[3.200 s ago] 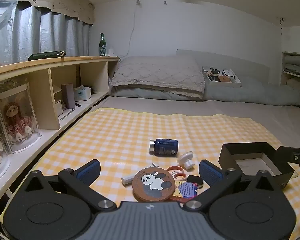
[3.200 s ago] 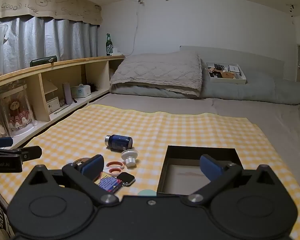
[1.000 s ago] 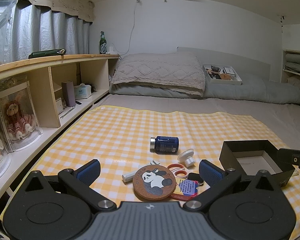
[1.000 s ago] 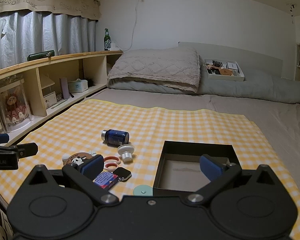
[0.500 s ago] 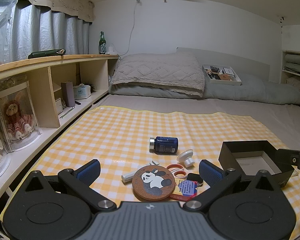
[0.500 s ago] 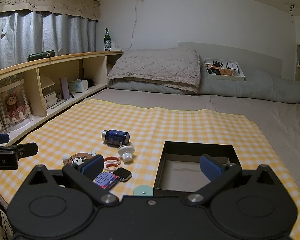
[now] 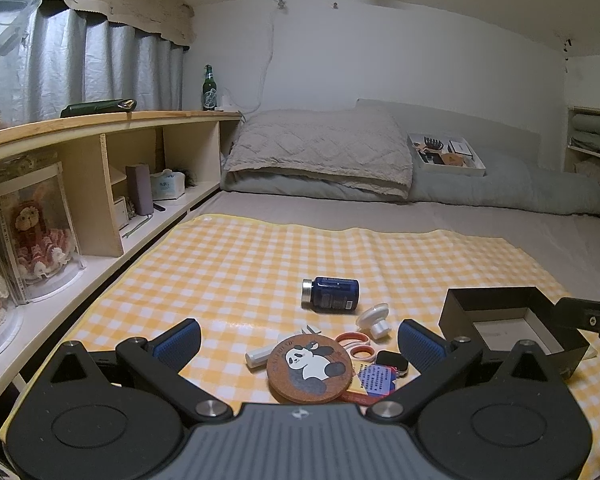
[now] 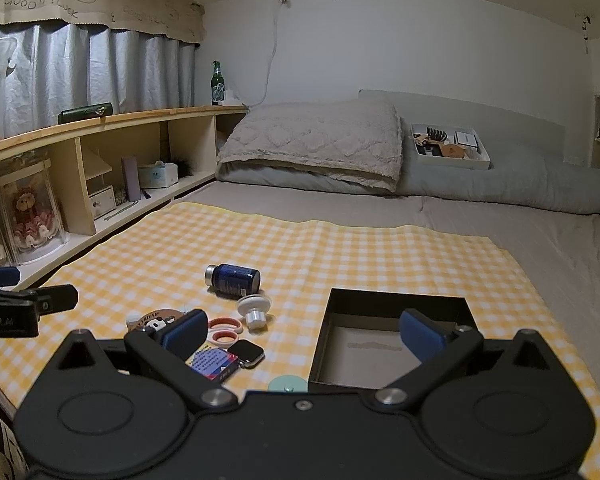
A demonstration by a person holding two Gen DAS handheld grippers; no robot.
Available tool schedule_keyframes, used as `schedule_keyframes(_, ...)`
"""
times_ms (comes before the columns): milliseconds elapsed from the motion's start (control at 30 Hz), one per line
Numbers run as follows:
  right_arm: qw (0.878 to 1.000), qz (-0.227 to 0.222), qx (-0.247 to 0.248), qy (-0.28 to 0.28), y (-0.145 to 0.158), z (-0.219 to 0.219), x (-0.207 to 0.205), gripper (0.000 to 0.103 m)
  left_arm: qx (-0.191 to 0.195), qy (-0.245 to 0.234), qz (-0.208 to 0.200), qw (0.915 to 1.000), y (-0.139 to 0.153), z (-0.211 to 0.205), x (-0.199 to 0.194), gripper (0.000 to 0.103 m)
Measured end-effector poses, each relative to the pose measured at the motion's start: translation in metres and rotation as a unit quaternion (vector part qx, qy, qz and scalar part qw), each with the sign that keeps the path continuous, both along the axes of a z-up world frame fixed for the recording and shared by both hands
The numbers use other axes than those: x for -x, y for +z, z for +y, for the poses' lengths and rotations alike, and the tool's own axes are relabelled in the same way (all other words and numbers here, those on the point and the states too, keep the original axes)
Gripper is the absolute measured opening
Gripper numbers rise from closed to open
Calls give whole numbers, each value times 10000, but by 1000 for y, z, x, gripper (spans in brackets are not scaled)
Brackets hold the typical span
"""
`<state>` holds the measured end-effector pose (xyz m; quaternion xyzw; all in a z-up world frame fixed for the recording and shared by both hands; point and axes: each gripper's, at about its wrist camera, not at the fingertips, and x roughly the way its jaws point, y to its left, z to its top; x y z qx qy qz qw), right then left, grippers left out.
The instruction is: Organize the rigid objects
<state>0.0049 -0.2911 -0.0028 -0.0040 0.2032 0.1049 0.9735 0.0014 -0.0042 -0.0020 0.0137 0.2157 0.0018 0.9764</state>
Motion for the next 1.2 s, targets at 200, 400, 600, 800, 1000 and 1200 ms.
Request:
schedule_keyframes(200, 9999, -153, -78, 9, 7, -4, 3, 103, 45, 20, -92, 9999, 4, 1, 2, 103)
schedule_keyframes(400, 9985, -505, -155, 126, 30, -18, 2, 103, 117, 16, -198, 9997, 13, 8, 1, 103)
schedule_keyframes(600, 9990, -406, -164, 45, 47, -47, -22, 103, -121, -112, -351, 9992, 28, 11, -5, 103)
schedule_keyframes(800, 9998, 30, 49, -191, 45, -76, -61, 103, -475, -425, -459, 9969, 41, 13, -19, 103)
schedule_keyframes(1000, 9940, 877, 119, -636, 23, -113, -108, 90, -949, -833, -611, 9901, 44, 6, -41, 103)
schedule_keyframes(1200, 9753, 2028, -208, -854, -14, -143, -145, 58, -1193, -1285, -273, 9841, 44, -3, -86, 103)
